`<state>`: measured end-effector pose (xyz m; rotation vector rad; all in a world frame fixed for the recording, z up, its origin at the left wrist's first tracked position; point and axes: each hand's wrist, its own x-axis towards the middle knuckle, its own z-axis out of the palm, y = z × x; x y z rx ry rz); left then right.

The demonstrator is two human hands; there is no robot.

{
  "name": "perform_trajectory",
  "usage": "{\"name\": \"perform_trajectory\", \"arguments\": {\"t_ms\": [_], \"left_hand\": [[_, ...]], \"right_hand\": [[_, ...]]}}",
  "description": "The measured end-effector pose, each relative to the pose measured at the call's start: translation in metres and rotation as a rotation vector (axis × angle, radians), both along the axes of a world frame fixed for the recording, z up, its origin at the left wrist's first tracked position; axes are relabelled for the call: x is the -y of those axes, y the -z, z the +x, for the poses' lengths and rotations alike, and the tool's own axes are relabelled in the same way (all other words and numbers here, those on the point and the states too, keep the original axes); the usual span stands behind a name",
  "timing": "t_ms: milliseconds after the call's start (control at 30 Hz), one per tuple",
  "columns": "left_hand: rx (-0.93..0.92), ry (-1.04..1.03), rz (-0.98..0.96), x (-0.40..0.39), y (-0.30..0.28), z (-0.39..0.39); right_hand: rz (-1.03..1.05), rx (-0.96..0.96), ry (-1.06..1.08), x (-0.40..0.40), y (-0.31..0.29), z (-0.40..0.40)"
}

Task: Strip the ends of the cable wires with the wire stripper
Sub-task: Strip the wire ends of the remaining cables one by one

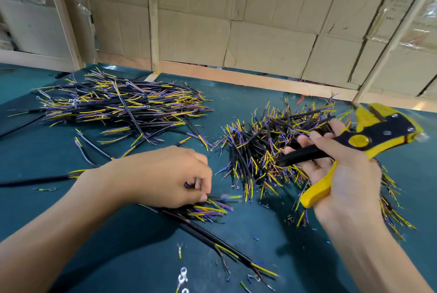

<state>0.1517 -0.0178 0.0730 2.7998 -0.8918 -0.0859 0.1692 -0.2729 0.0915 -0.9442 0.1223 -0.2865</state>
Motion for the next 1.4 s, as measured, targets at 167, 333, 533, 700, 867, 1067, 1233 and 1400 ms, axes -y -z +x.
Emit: {"name": "perform_trajectory", "arguments": {"t_ms": [167, 333, 533, 700, 867, 1067, 1233, 1400], "left_hand": [[0.365, -0.097, -0.629, 0.009, -0.005, -0.001], [0.147, -0.085, -1.623, 0.024, -0.021, -0.004], [-0.24, -0.183, -1.947, 0.033, -0.02, -0.008], [-0.278, -0.151, -1.822, 0.041, -0.013, -0.011], [-0.292, -0.102, -1.715, 0.054, -0.003, -0.016], [-0.399, -0.174, -1.761, 0.057, -0.008, -0.017], [-0.394, -0.281, -1.652, 0.054, -0.012, -0.018], [-0.404, -0.333, -1.471, 0.05, -0.013, -0.015]], "right_hand": [[-0.094, 0.105, 0.091, 0.008, 0.001, 0.002], [-0.295, 0.243, -0.226, -0.005, 0.001, -0.013], [-0.311, 0.275, -0.514, -0.028, 0.016, -0.03], [-0.296, 0.294, -0.467, -0.031, 0.014, -0.032], [-0.366, 0.316, -0.429, -0.028, 0.012, -0.029], [-0.398, 0.315, -0.406, -0.025, 0.013, -0.026], [-0.407, 0.289, -0.378, -0.024, 0.015, -0.021], [-0.416, 0.261, -0.369, -0.024, 0.017, -0.019]]}}
